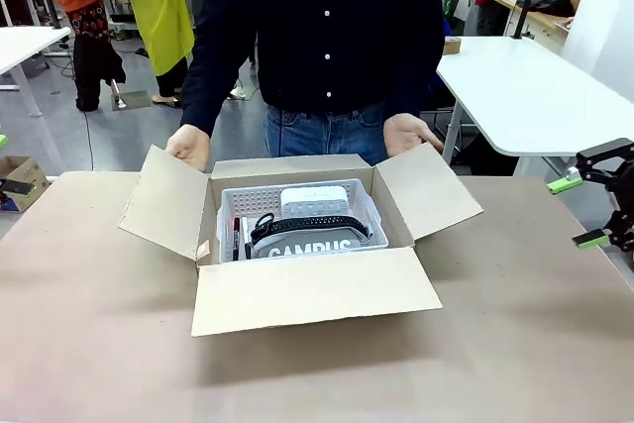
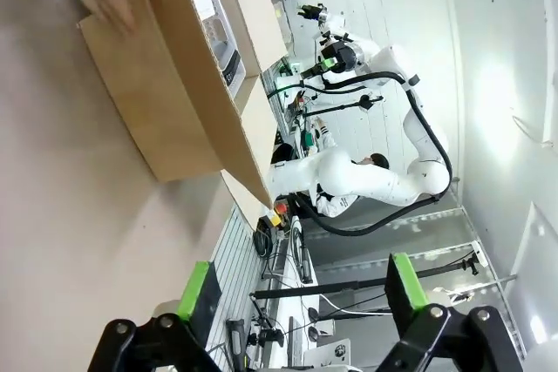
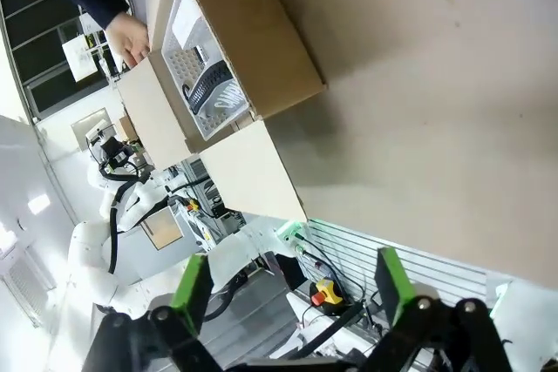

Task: Pack the gift set into the box.
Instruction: Press and hold the closed box until the human finishes sealing it.

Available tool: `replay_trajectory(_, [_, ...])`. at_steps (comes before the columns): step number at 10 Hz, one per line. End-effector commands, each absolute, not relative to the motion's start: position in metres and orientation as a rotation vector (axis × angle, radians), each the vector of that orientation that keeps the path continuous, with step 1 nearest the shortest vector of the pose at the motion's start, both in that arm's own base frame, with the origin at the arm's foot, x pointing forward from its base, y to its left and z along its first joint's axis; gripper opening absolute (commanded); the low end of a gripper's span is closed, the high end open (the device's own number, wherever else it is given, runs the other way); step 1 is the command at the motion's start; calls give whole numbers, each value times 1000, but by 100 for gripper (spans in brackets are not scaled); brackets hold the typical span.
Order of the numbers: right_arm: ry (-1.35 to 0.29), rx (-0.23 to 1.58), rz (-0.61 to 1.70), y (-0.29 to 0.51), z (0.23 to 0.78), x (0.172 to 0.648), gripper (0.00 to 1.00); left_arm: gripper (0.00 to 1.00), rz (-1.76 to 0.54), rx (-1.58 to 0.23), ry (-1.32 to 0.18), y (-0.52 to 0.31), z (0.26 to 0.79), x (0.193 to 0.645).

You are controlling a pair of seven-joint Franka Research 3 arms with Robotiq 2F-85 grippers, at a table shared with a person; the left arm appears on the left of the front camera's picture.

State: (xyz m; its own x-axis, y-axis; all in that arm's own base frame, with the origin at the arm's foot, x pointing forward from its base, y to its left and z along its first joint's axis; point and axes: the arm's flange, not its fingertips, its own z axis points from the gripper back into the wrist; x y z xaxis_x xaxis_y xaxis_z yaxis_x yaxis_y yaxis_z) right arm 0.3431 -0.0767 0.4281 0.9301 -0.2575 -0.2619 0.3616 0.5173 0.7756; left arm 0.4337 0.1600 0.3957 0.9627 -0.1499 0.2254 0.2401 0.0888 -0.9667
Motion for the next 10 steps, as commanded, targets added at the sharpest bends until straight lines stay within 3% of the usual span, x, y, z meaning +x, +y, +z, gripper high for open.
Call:
replay_trajectory(1, [114,956,-346,-84,425,341,100,100,-300,-1454,-89,158,389,427])
replay_trajectory(10, [114,956,-346,-84,425,341,100,100,-300,-1454,-89,158,389,427])
